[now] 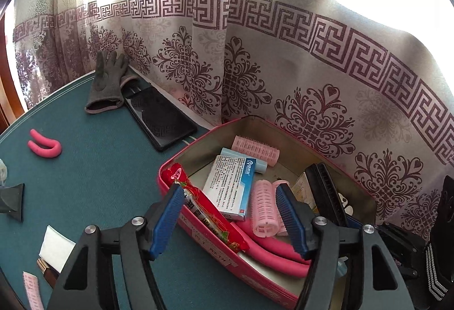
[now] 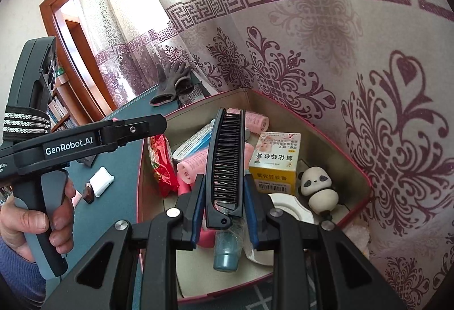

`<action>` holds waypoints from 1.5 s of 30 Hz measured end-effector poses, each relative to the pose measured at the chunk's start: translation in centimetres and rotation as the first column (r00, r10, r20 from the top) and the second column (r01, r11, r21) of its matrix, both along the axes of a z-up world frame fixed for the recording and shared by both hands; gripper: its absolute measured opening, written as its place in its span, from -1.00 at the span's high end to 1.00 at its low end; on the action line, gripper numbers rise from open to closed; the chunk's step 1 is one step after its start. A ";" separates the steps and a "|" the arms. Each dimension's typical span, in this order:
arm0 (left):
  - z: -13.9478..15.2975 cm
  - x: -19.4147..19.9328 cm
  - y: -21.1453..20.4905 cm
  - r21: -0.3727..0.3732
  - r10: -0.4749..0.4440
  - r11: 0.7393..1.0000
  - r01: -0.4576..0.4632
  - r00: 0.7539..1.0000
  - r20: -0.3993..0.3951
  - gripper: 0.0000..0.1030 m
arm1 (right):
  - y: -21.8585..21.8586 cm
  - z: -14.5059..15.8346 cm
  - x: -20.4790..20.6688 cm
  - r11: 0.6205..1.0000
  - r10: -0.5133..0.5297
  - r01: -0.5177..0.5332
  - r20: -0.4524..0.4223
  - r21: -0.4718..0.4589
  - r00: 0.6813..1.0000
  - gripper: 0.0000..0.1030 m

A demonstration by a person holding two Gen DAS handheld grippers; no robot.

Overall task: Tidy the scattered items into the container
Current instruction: 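Withdraw both open tools from the tin back over the table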

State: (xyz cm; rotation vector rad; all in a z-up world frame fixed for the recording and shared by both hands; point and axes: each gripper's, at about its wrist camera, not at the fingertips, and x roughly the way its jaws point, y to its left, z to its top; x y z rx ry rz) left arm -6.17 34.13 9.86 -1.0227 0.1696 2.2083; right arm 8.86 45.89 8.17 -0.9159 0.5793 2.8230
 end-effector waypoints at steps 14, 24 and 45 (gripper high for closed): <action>-0.3 0.5 -4.4 0.034 0.099 0.994 -0.100 0.994 0.040 -0.70 | -1.3 0.1 -0.1 0.998 0.057 -0.056 0.007 -0.027 0.998 0.43; -1.0 0.9 -8.2 0.028 0.180 0.983 -0.182 0.981 0.068 -0.70 | -1.3 0.5 0.5 0.997 0.044 -0.044 -0.010 -0.055 0.999 0.36; -4.2 2.2 -24.3 -0.084 0.509 0.859 -0.505 0.860 0.030 -0.70 | -8.5 2.7 -0.1 0.989 0.144 -0.141 -0.067 0.052 0.987 -0.24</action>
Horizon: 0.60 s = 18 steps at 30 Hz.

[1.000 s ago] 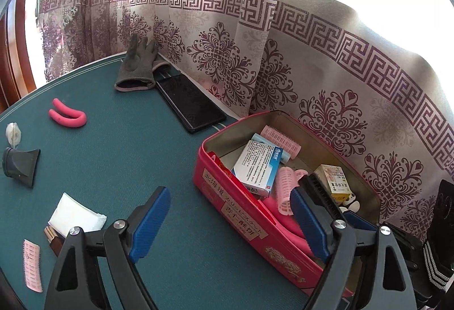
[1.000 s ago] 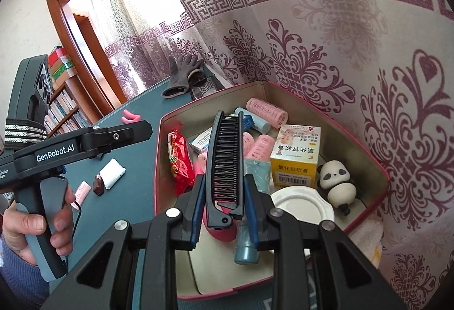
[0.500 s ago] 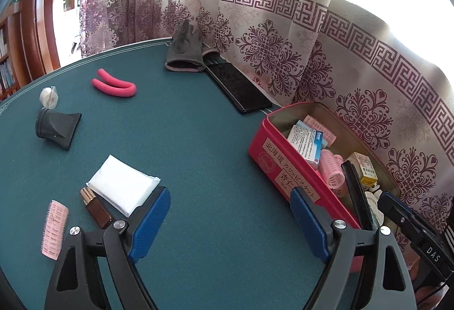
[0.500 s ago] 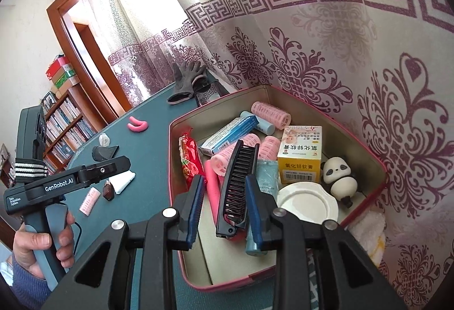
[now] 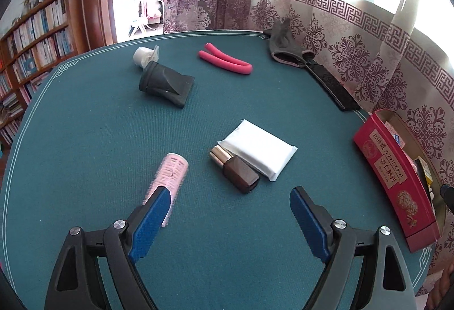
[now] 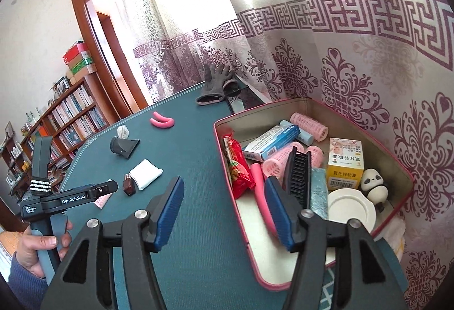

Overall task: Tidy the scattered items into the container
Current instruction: 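Withdraw both open tools from the tin back over the table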

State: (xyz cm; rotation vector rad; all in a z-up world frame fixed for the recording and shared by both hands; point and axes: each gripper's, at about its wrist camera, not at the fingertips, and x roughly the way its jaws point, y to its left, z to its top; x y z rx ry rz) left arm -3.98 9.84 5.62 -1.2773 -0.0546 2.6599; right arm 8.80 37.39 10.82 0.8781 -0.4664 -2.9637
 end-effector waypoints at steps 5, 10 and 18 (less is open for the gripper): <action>-1.2 0.0 -3.2 0.008 0.054 0.999 -0.054 0.998 0.022 -0.71 | -2.9 -0.3 -0.7 0.998 0.062 -0.063 0.021 0.020 0.998 -0.27; -2.0 -0.2 -5.1 0.014 0.072 0.997 -0.073 0.997 0.033 -0.70 | -5.4 -1.0 -1.5 0.994 0.108 -0.110 0.055 0.030 0.993 -0.32; -2.6 -1.4 -5.9 0.020 0.053 0.998 -0.054 0.998 0.029 -0.70 | -8.5 -1.9 -2.6 0.984 0.166 -0.171 0.105 0.043 0.981 -0.32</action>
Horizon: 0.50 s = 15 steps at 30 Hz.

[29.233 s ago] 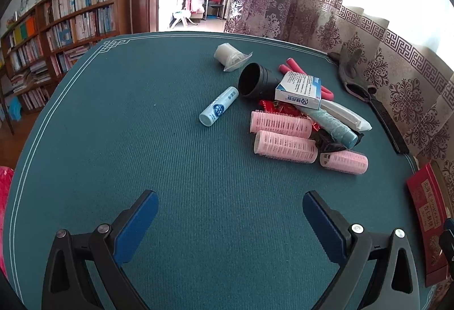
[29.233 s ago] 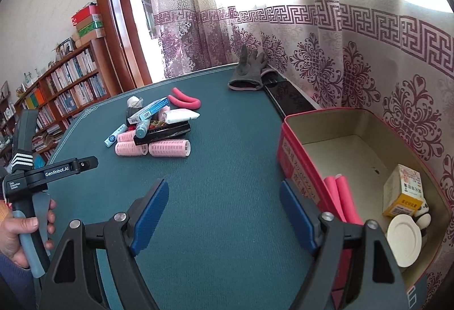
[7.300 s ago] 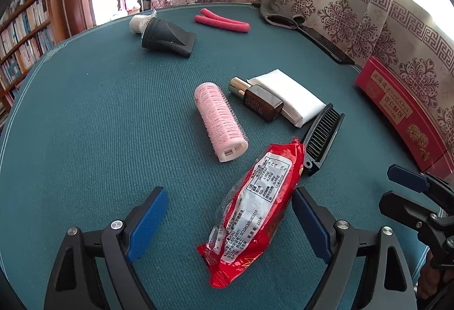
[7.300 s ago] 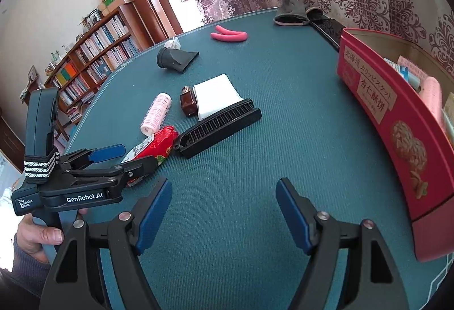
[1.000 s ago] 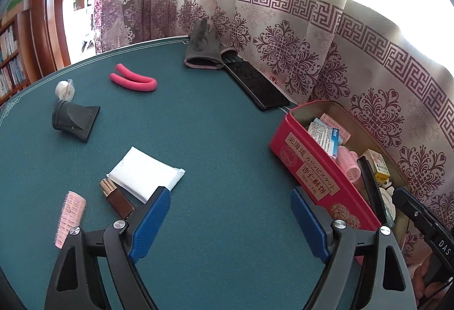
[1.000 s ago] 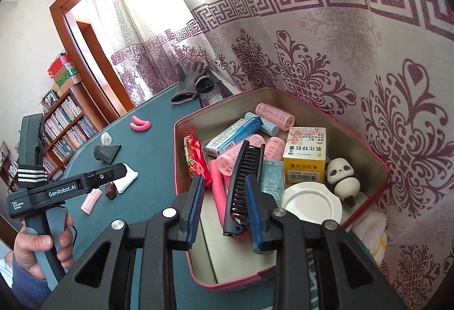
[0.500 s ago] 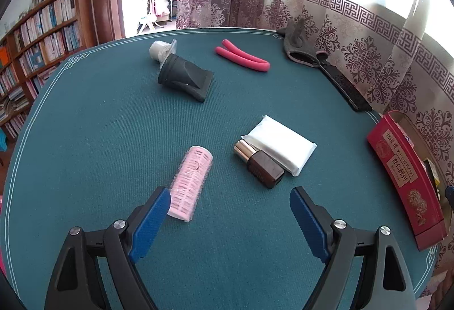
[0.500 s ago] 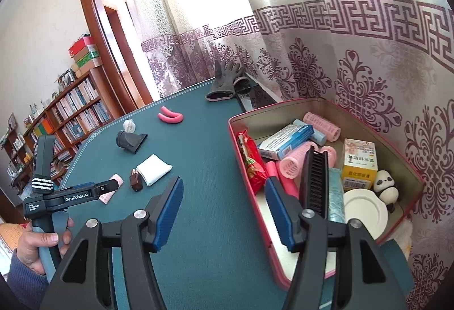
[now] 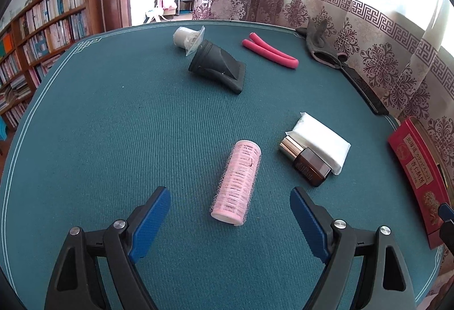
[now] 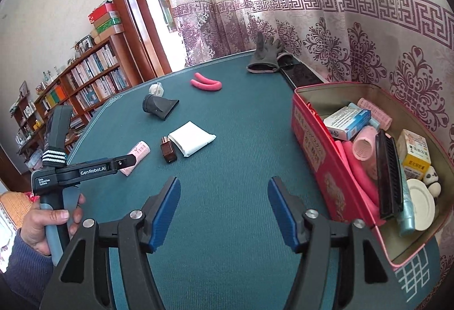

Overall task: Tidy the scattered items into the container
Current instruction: 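Grasp the pink hair roller with the left tool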

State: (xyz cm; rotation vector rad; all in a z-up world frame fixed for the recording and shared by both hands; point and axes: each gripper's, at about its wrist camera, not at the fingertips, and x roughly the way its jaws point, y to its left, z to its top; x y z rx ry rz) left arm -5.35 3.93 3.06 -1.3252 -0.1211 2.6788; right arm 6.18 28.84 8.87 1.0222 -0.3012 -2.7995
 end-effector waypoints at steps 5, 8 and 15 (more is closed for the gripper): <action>-0.4 -1.0 -0.8 0.016 0.020 1.000 -0.020 1.000 -0.009 -0.70 | -1.1 -0.8 -0.8 1.000 0.020 -0.021 0.038 0.001 0.999 -0.33; -0.6 -1.4 -0.7 0.007 0.014 1.000 -0.014 1.000 -0.017 -0.70 | -1.4 -1.4 -1.3 1.000 0.027 -0.027 0.063 0.003 0.998 -0.33; -1.2 -2.1 0.3 -0.058 -0.029 0.998 0.027 0.999 -0.036 -0.16 | -2.7 -1.9 -2.5 0.998 0.057 -0.059 0.092 0.019 0.994 -0.33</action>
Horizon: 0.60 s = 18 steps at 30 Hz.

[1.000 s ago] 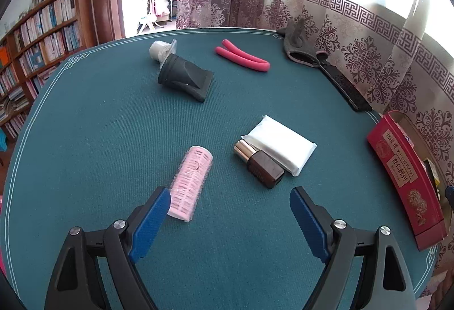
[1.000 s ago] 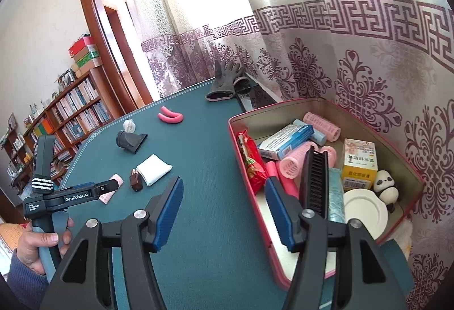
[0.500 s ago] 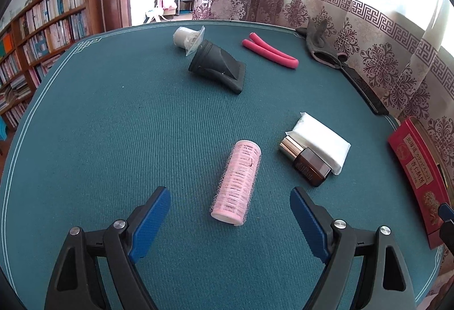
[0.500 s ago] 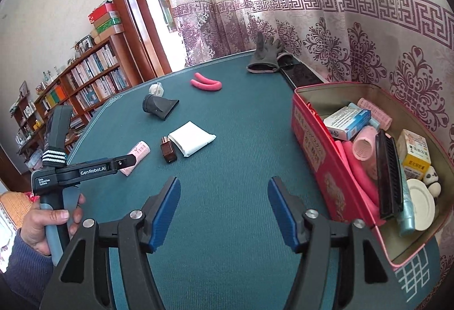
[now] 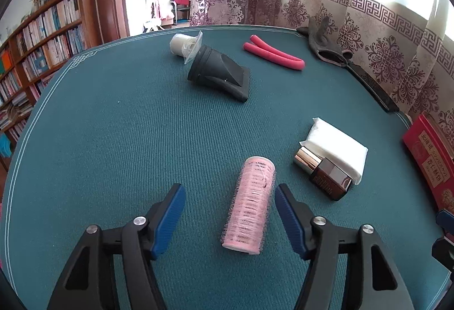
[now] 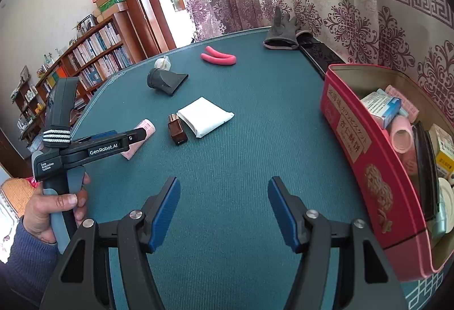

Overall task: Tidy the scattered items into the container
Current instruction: 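Grasp the pink hair roller with the left tool, then grasp the brown bottle with the right tool while the left tool holds the roller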

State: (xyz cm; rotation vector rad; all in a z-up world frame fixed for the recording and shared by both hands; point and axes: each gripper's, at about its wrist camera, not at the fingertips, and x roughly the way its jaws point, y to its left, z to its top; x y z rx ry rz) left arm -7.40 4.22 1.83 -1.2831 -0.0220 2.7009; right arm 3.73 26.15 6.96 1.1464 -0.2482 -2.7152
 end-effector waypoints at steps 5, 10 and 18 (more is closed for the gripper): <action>-0.6 -0.1 0.6 -0.010 -0.052 0.999 0.052 0.999 0.003 0.19 | -1.6 -0.2 -1.1 0.999 0.046 -0.046 0.007 0.020 0.999 -0.33; -0.5 0.0 0.3 0.018 -0.074 0.997 0.074 0.997 -0.001 0.44 | -3.3 -0.4 -2.9 0.994 0.101 -0.101 0.011 0.042 0.995 -0.33; -0.7 0.0 -0.9 0.081 -0.047 0.996 0.047 0.999 -0.004 0.45 | -6.2 -1.3 -6.5 0.981 0.182 -0.183 0.020 0.068 0.983 -0.13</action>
